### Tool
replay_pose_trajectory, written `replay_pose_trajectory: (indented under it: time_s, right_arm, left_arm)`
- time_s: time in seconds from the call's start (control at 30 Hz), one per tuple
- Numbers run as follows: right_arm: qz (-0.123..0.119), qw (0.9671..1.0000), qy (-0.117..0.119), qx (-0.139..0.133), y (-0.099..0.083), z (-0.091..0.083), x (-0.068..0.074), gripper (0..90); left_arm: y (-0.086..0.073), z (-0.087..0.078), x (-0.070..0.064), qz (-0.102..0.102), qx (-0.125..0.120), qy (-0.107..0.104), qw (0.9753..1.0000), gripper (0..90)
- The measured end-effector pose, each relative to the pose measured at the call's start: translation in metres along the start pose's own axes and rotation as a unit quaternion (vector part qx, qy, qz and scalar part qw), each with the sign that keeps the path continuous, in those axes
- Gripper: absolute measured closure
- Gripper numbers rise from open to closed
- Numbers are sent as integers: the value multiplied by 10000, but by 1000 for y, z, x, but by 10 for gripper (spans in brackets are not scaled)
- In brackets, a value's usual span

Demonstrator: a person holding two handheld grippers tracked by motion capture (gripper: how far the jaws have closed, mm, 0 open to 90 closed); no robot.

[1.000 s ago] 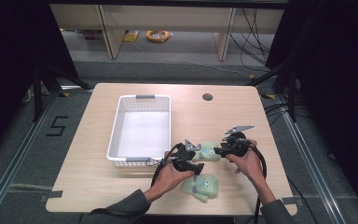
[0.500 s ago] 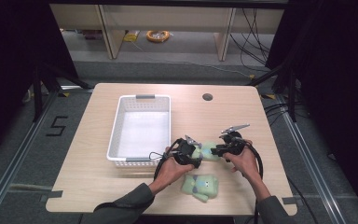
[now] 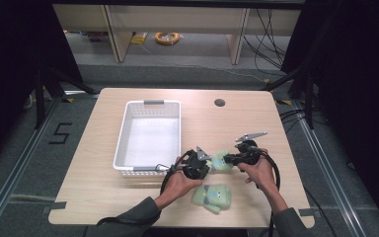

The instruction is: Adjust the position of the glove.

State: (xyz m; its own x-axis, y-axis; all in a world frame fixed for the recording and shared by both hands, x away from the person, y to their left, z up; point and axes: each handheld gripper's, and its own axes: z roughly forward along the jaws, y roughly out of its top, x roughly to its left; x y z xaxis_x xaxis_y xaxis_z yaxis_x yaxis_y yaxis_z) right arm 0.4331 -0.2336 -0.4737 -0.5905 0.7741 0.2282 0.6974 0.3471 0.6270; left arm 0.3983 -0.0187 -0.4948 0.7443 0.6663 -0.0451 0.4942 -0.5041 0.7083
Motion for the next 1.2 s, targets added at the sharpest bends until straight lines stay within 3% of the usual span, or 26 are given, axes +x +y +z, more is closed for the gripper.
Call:
replay_pose_trajectory:
  time_s: [0.07,0.1,0.2,0.23,0.3,0.4,0.5,0.57,0.7,0.73,0.8,0.87,0.9,0.93,1.0,1.03,1.07,1.13,1.17,1.2]
  right_arm:
    - [-64,9999,75,-18,0,-8,3,846]
    - [-61,9996,100,-270,-3,-12,8,846]
    - [-80,9992,179,-362,-5,-20,13,846]
    - [-166,9992,282,-239,-5,-27,16,846]
    - [-205,9984,308,-424,-9,-33,25,846]
    - [-235,9977,413,-477,-17,-42,38,846]
    - [-265,9967,510,-572,-24,-50,52,846]
    - [-285,9971,447,-551,-32,-56,63,846]
    - [-346,9961,594,-553,-41,-58,68,846]
    - [-180,9964,679,-479,-47,-60,73,846]
    - [-305,9960,638,-553,-50,-61,72,846]
    - [-249,9957,732,-504,-55,-64,73,846]
    - [-156,9963,692,-491,-58,-65,77,846]
    - [-178,9955,784,-511,-61,-65,78,846]
    - [-220,9951,806,-536,-66,-65,80,846]
    - [-13,9954,839,-470,-69,-66,84,846]
    - [-169,9949,844,-527,-71,-64,82,846]
    - [-183,9951,835,-506,-74,-64,83,845]
    - [-33,9952,880,-415,-76,-63,85,844]
    - [-35,9947,920,-465,-77,-62,85,844]
  left_arm:
    - [0,-7,0,5,-67,-11,10000,871]
    - [0,-16,2,44,-174,-80,9998,872]
    - [-1,-26,3,103,-188,-150,9997,873]
    - [-2,-31,2,105,-274,-146,9995,872]
    - [-5,-41,-1,174,-319,-203,9991,872]
    - [-11,-53,-8,269,-388,-258,9986,872]
    - [-19,-63,-14,194,-501,-314,9981,873]
    - [-25,-68,-19,297,-448,-346,9980,872]
    - [-31,-72,-25,323,-536,-448,9970,873]
    - [-34,-73,-27,271,-547,-454,9971,873]
    - [-38,-75,-31,305,-514,-611,9963,874]
    - [-41,-77,-35,368,-556,-646,9957,873]
    - [-42,-79,-37,295,-592,-677,9955,873]
    - [-43,-81,-38,400,-592,-681,9951,873]
    - [-46,-84,-40,344,-658,-721,9946,874]
    - [-48,-85,-39,415,-610,-705,9948,874]
    - [-50,-86,-41,395,-565,-739,9949,874]
    - [-53,-85,-41,394,-542,-682,9954,874]
    - [-53,-84,-39,477,-522,-686,9951,874]
    - [-54,-82,-39,457,-557,-688,9950,873]
